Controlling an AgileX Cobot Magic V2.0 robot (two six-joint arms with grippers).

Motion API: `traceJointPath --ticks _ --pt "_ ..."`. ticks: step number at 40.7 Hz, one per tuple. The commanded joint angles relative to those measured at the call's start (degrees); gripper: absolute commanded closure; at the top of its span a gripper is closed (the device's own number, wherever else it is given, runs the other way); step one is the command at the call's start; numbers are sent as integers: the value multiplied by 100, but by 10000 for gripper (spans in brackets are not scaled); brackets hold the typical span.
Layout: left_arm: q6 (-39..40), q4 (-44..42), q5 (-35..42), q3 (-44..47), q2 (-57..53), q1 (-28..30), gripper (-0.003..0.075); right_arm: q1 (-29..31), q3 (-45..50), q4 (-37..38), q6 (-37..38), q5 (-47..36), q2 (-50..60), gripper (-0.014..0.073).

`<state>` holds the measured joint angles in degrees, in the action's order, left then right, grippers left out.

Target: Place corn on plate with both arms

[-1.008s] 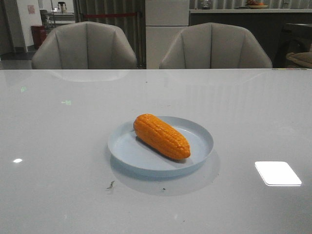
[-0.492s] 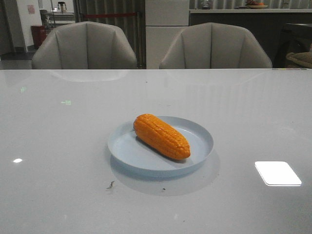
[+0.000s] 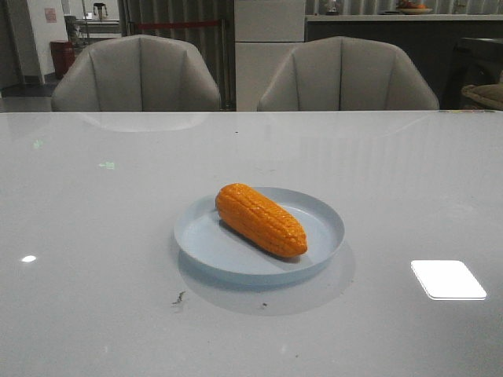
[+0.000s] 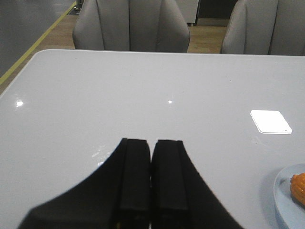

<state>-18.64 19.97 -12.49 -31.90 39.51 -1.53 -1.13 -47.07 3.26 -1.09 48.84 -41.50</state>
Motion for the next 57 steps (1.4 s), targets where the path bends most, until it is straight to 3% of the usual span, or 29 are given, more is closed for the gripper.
traceJointPath --ticks 1,6,17,27,33,38,57 --pt "907 -693 532 -113 -171 -7 626 30 -147 21 -49 -343 28 2" --pt "2038 -1776 1046 231 -463 -7 626 30 -147 21 -49 -343 28 2" --pt "2060 -2254 2119 1656 -1985 -7 626 30 -147 21 -49 -343 28 2" --pt "2012 -2231 2119 2856 -3458 -7 626 30 -147 21 -49 -343 28 2" --pt "2012 -1747 1982 3499 -4152 -7 626 30 -147 21 -49 -343 28 2" --pt "2012 -1637 1452 3464 -4026 -7 626 30 -147 21 -49 -347 28 2" --pt "2012 -1577 1420 3464 -4026 -7 626 30 -147 21 -49 -340 28 2"
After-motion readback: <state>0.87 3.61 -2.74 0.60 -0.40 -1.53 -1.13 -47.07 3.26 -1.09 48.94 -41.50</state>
